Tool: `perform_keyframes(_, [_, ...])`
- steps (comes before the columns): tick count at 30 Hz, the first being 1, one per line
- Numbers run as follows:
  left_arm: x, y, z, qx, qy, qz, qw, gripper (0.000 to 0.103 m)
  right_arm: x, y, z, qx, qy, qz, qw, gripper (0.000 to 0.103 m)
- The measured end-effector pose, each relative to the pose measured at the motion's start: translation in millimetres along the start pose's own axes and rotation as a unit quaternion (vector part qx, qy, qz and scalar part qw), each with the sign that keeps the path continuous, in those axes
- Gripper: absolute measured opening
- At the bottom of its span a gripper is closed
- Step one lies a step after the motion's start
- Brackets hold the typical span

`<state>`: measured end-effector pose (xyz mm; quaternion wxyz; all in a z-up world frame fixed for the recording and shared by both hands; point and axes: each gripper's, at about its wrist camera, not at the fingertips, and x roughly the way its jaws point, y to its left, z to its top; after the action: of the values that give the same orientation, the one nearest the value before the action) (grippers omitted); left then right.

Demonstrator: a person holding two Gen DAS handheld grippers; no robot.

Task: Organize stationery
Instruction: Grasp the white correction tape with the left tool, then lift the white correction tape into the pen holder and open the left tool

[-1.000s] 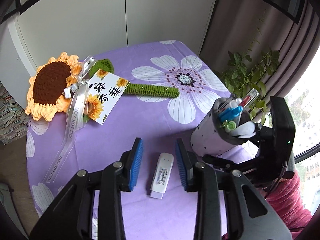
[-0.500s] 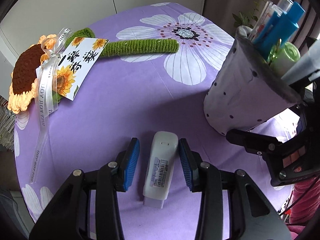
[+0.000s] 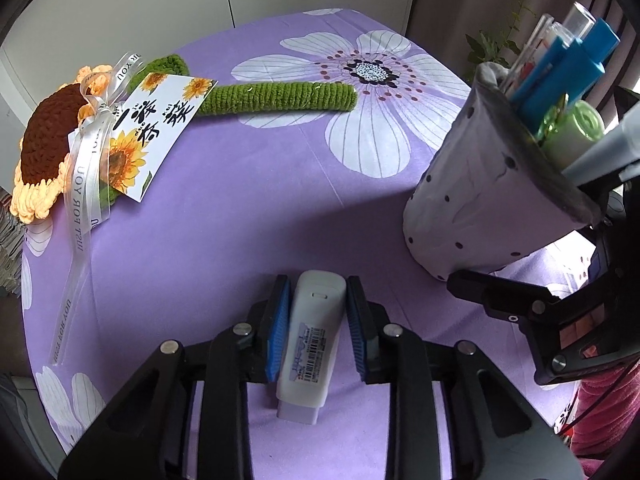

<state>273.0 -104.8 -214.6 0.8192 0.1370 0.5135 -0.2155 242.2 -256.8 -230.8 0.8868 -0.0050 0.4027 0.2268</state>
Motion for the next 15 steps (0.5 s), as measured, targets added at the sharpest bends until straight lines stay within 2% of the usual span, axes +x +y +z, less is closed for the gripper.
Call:
perform_keyframes(8, [-25,2,-8,-0.007,-0.025,0.000,0.9997,0.024,0,0,0,0.000,0.000,0.000,1.000,0.075])
perform_keyframes(15, [-57,6,-20,-0.015,-0.052,-0.015,0.9984,0.024,0,0,0,0.000,0.000,0.000,1.000,0.075])
